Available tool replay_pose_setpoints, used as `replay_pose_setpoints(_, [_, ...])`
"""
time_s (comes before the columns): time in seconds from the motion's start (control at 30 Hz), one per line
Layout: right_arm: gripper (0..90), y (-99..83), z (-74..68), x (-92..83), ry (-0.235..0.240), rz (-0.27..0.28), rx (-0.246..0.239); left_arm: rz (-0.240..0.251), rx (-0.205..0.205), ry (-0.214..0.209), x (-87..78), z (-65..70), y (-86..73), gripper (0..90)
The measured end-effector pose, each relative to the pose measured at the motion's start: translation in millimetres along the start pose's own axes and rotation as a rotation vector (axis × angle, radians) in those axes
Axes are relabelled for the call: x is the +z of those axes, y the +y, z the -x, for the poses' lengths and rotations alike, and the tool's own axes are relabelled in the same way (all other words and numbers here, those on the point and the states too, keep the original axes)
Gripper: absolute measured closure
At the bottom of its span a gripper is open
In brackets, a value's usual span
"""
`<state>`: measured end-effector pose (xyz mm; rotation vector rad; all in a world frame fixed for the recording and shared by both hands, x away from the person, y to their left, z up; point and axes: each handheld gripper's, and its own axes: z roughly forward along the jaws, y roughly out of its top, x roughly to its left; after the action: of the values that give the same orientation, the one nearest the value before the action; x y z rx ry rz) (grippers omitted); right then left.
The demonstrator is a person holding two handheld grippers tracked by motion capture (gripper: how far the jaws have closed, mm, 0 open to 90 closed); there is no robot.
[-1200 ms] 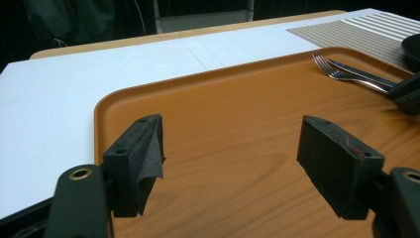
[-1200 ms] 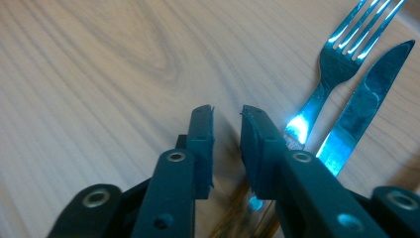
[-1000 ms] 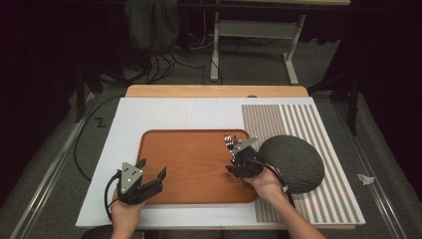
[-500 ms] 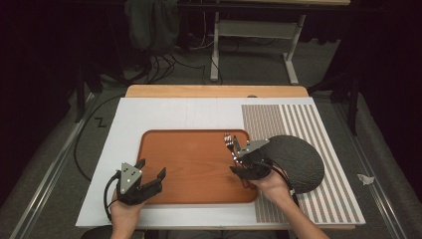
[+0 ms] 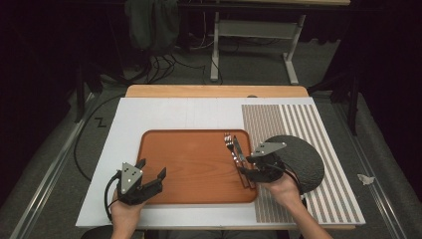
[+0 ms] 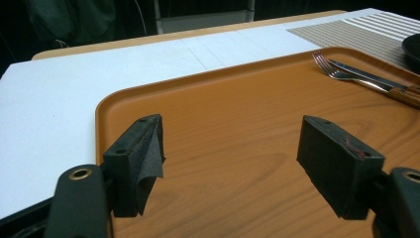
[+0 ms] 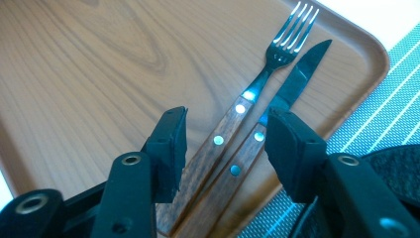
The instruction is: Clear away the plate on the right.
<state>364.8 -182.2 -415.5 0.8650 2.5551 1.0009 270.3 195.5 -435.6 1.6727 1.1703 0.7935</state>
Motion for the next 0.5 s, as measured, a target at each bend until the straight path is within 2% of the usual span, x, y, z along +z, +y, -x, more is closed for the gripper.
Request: replay_pose_setpoints(0.5, [45.7, -19.9, 6.9, -22.5, 0.006, 0.088, 0.036, 0.001, 0.004, 0.006, -0.2, 0.9, 0.4, 26.5])
